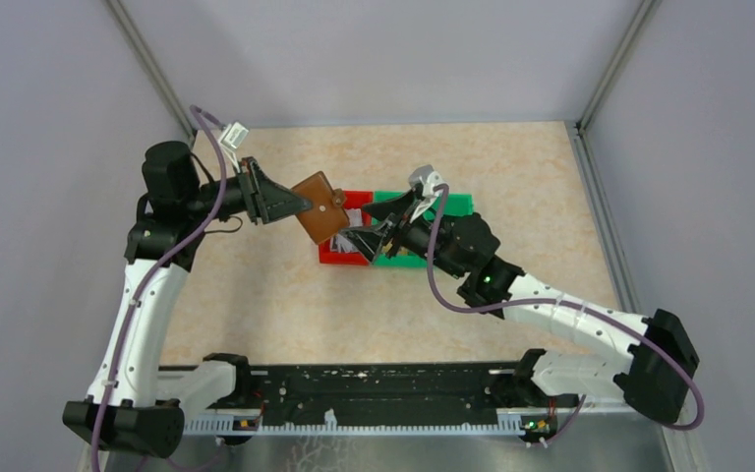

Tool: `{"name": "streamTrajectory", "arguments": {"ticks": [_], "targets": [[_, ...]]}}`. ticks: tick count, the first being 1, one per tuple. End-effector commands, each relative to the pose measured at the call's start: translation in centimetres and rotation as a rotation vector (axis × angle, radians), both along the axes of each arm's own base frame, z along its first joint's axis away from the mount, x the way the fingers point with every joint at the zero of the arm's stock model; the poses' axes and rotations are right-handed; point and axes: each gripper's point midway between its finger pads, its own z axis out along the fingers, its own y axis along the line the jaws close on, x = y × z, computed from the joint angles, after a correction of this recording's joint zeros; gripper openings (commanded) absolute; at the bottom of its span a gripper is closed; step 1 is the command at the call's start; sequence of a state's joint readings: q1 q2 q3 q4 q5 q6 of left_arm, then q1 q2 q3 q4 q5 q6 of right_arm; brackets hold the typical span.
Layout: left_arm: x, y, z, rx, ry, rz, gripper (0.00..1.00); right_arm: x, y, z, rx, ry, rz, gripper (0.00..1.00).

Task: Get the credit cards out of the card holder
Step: Open the card holder.

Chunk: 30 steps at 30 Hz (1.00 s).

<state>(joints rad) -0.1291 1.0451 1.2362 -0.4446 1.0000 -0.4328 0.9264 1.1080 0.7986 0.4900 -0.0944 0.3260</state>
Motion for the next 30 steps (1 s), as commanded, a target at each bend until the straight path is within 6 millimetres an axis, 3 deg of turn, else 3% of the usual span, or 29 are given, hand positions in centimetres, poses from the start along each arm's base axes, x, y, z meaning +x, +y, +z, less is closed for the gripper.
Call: {"name": "streamTrajectory", "arguments": {"ticks": [1,6,11,17,22,30], "targets": [[-0.9,-0.4,2.9,-0.042,-0.078,-0.045,0.00,-0.9,0.8,5.4,0.186,-0.076,0.075,0.72],[-1.4,-0.5,3.5,-0.057,-0.076,-0.056,0.00,0.5,1.5,5.3,0.214,-0.042,0.038,0.72],[-2.1,-0.6,4.0,-0.076,-0.076,-0.078,0.00,2.5,0.5,5.9,0.274,-0.024,-0.081,0.71],[-2.8,-0.8,4.0,-0.092,-0.069,-0.105,0.00,1.9,0.5,8.4,0.386,-0.048,-0.040,0.66],[-2.9,-0.8,4.2,-0.097,-0.066,-0.111,0.00,1.0,1.6,9.4,0.387,-0.068,0.037,0.53],[-3.4,-0.8,4.2,-0.103,-0.068,-0.125,0.00,2.1,0.4,9.7,0.423,-0.040,-0.044,0.37]]}}
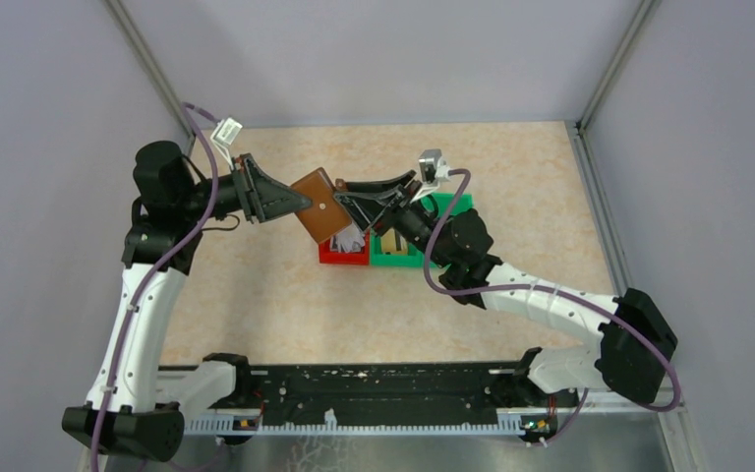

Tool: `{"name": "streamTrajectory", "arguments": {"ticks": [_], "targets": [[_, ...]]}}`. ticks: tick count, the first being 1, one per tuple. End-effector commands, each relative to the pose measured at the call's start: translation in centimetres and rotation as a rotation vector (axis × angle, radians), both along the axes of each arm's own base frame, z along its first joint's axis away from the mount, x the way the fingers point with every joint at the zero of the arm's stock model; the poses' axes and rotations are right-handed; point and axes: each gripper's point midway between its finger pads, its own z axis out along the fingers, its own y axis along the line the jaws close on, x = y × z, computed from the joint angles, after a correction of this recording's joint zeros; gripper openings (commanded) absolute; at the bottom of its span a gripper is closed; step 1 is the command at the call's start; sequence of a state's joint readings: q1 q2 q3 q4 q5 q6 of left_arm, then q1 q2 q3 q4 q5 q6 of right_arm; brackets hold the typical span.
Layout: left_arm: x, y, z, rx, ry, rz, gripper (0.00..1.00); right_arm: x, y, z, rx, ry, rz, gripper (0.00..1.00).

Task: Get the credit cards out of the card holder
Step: Open the card holder.

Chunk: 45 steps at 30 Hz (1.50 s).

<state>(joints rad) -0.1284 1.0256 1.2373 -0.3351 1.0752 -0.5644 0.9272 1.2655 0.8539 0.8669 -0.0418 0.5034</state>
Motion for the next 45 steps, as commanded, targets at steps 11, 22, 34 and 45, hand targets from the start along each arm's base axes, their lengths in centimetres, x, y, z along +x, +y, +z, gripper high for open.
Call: {"name": "streamTrajectory", "arguments": {"ticks": [11,22,34,45], "targets": [[-2.0,-0.2,1.8,-0.026,-0.079,-0.065,0.00,2.4,-3.2,2.7,0.155,0.080,-0.171,0.18],[-2.2,-0.2,1.8,-0.026,-0.092,-0.070,0.00,0.6,-0.7,2.9,0.197,0.096,0.013,0.28],[-2.6,0.0,0.0,0.026,-0.163,-0.087,0.04,-0.7,-2.1,5.8,0.263,0.055,0.068,0.00],[-4.3,0.3,-3.2,0.127,-0.334,-0.205,0.84,-3.2,-1.7,6.1,-0.069,-0.054,0.129,0.00]]}}
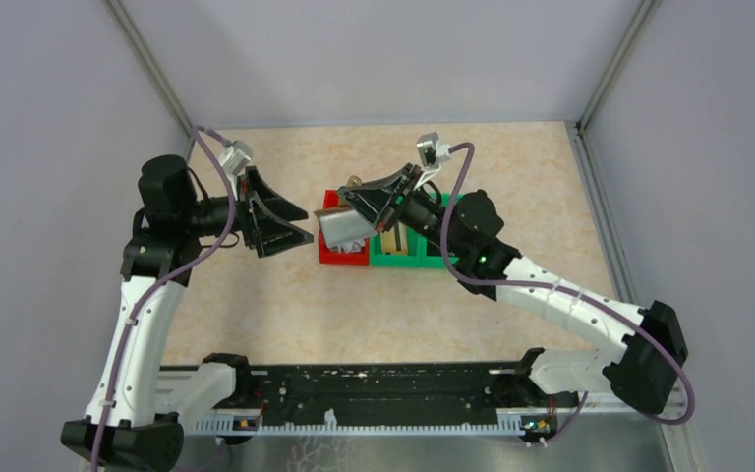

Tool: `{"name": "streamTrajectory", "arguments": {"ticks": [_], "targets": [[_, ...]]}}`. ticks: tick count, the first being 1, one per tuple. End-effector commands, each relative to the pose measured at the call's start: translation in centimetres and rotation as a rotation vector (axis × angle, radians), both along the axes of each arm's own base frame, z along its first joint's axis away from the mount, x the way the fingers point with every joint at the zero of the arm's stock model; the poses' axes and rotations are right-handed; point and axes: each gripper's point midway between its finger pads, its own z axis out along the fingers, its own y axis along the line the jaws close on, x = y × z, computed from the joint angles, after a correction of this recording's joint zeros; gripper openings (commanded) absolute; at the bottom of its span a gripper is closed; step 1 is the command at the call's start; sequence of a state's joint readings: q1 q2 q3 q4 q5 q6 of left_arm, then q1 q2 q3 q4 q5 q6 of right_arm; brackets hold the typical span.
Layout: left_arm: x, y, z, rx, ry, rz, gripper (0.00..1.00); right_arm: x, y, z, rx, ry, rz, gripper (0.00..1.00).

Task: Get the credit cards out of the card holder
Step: Open the card holder.

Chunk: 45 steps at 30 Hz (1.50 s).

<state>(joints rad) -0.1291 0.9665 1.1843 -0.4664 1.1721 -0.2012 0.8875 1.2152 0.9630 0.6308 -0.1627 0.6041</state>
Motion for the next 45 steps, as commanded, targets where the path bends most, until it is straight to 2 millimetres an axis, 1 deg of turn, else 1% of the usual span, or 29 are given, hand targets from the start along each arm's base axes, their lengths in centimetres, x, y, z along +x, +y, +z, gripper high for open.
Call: {"name": "streamTrajectory", "arguments": {"ticks": [1,3,8,10,12,17,21,23,25,30,35,36,38,39,40,41,42,45], "targets": [[-1.8,0.0,-0.5,0.022,-0.123,-0.086,0.84,-2.3,-1.7,4.4,-0.031,-0.150,0.025,0.00],[-1.8,0.1,-0.7,0.030,-0.155,-0.077,0.82,-2.5,-1.6,4.4,-0.050,-0.153,0.036,0.00],[-1.1,0.7,-1.8,0.099,-0.337,-0.029,0.77,-3.4,-1.0,4.6,-0.080,-0.168,0.096,0.00],[-0.8,1.1,-1.8,0.127,-0.430,-0.005,0.75,-3.7,-0.6,4.9,-0.086,-0.167,0.128,0.00],[-0.7,1.2,-1.7,0.138,-0.483,0.009,0.74,-4.1,-0.2,5.0,-0.089,-0.161,0.164,0.00],[-1.5,1.0,-1.8,0.113,-0.463,-0.021,0.72,-4.8,0.7,5.4,-0.067,-0.145,0.222,0.00],[-2.0,0.6,-1.3,0.071,-0.406,-0.039,0.66,-5.2,1.8,5.2,-0.076,-0.136,0.248,0.00],[-2.4,0.5,-1.0,0.044,-0.364,-0.048,0.63,-5.5,2.2,5.4,-0.067,-0.131,0.268,0.00],[-2.3,0.4,-0.8,0.030,-0.352,-0.047,0.58,-6.0,2.5,5.8,-0.050,-0.131,0.289,0.00],[-2.3,0.3,-1.1,0.027,-0.346,-0.049,0.51,-6.9,3.5,6.1,-0.050,-0.133,0.324,0.00],[-2.3,0.4,-1.8,0.039,-0.368,-0.046,0.48,-7.2,4.1,5.9,-0.055,-0.131,0.344,0.00],[-2.4,0.4,-1.8,0.038,-0.369,-0.051,0.46,-7.3,4.1,5.9,-0.052,-0.132,0.347,0.00],[-2.8,0.3,-1.6,0.031,-0.366,-0.067,0.38,-7.4,4.1,6.2,-0.041,-0.133,0.350,0.00],[-3.1,0.3,-1.6,0.023,-0.353,-0.080,0.31,-7.4,4.1,6.2,-0.037,-0.130,0.354,0.00],[-3.4,0.2,-1.5,0.017,-0.345,-0.093,0.28,-7.4,4.2,6.2,-0.036,-0.131,0.357,0.00],[-3.7,0.1,-1.3,0.009,-0.336,-0.111,0.20,-7.4,4.3,6.3,-0.034,-0.127,0.359,0.00],[-4.0,0.0,-1.1,-0.006,-0.310,-0.129,0.15,-7.4,4.4,6.2,-0.033,-0.121,0.362,0.00],[-5.4,-0.2,-0.6,-0.046,-0.258,-0.212,0.03,-7.3,4.7,6.1,-0.034,-0.114,0.370,0.00]]}}
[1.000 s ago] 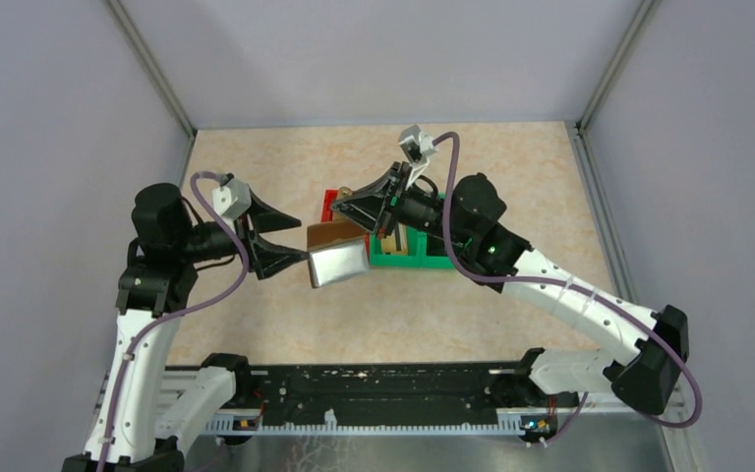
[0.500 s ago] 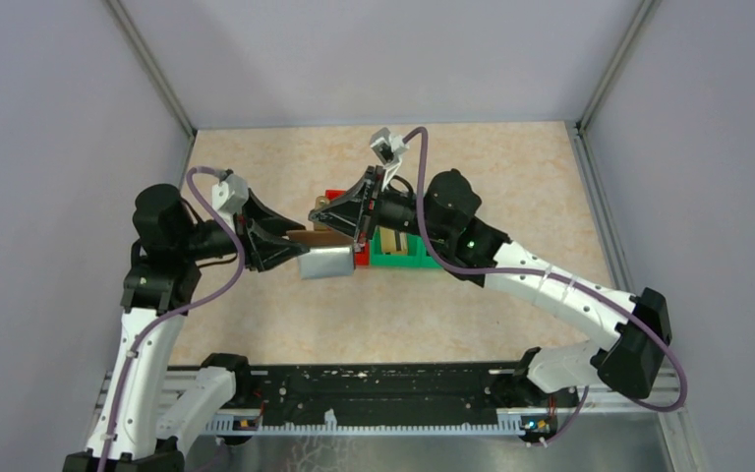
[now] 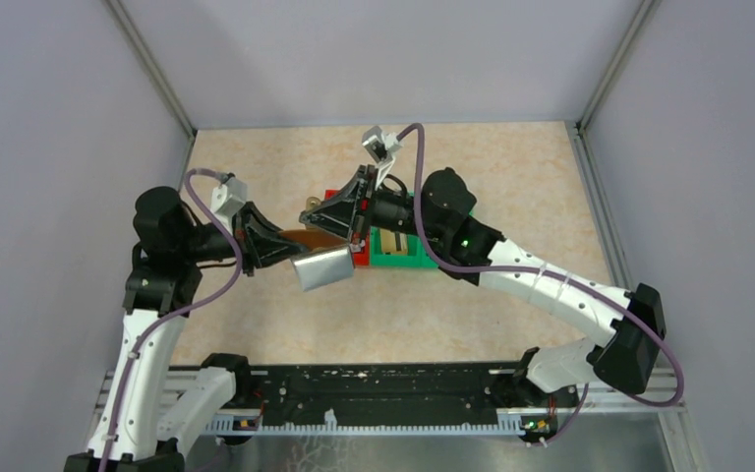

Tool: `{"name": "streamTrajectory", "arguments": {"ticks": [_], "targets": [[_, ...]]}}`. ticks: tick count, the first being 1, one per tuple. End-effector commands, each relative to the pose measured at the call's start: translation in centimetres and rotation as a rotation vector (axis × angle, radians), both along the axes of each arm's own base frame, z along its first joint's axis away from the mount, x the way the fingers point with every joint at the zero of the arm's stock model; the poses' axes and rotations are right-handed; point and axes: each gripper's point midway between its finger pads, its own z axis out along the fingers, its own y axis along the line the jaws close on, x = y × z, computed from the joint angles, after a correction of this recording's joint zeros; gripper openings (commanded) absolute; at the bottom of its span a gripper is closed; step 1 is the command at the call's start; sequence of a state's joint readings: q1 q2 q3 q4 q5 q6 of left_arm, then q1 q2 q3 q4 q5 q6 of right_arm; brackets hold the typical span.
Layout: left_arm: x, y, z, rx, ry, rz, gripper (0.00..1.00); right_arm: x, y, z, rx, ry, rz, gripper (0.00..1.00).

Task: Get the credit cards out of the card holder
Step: Open the card holder.

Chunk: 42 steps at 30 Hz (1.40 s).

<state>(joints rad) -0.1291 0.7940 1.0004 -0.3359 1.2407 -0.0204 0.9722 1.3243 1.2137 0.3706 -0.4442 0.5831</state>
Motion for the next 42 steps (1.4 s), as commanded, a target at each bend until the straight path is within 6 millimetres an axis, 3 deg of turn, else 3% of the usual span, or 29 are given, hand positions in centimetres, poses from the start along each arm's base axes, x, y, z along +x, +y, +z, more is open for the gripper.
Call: {"name": "streamTrajectory", "arguments": {"ticks": [1,3,4,5,6,7,9,11,15,17,21,26,35,42], "targets": [[-2.7,-0.5,1.3,-0.042,0.057,-0.165,0.00,-0.9,-0.5,5.0,0.128,-0.066,0.024,0.00],[-3.0,-0.6,1.6,-0.050,0.093,-0.181,0.00,-0.6,-0.8,4.6,0.118,-0.067,0.008,0.00],[-2.9,-0.6,1.8,-0.053,0.110,-0.179,0.00,-0.5,-1.0,4.5,0.113,-0.069,0.000,0.07],[-2.8,-0.6,2.1,-0.056,0.120,-0.177,0.00,-0.4,-1.4,4.4,0.110,-0.070,-0.004,0.19],[-2.6,-0.6,2.4,-0.061,0.132,-0.169,0.00,-0.4,-1.9,4.3,0.108,-0.076,-0.003,0.39],[-2.4,-0.7,2.7,-0.067,0.141,-0.159,0.00,-0.3,-2.6,4.2,0.106,-0.082,-0.005,0.51],[-2.0,-0.7,3.5,-0.086,0.164,-0.131,0.00,0.1,-4.3,3.8,0.104,-0.091,-0.027,0.64],[-1.9,-0.8,4.4,-0.107,0.185,-0.117,0.00,0.4,-6.1,3.0,0.090,-0.100,-0.059,0.69],[-1.6,-0.9,6.2,-0.154,0.226,-0.098,0.00,0.5,-9.0,-0.3,0.020,-0.109,-0.122,0.73],[-1.5,-1.0,6.7,-0.170,0.257,-0.095,0.00,-0.5,-10.0,-1.7,0.011,-0.114,-0.115,0.74],[-1.0,-1.1,7.6,-0.197,0.307,-0.088,0.00,-1.7,-10.7,-4.8,-0.017,-0.102,-0.088,0.75],[-0.7,-1.2,8.0,-0.212,0.347,-0.088,0.00,-1.8,-10.5,-6.6,-0.022,-0.068,-0.072,0.75],[-1.2,-1.1,9.0,-0.230,0.367,-0.094,0.00,-0.6,-8.8,-7.9,-0.004,-0.015,-0.044,0.75],[-1.4,-1.1,9.3,-0.233,0.364,-0.095,0.00,-0.4,-8.0,-6.9,0.037,-0.009,-0.015,0.75]]}}
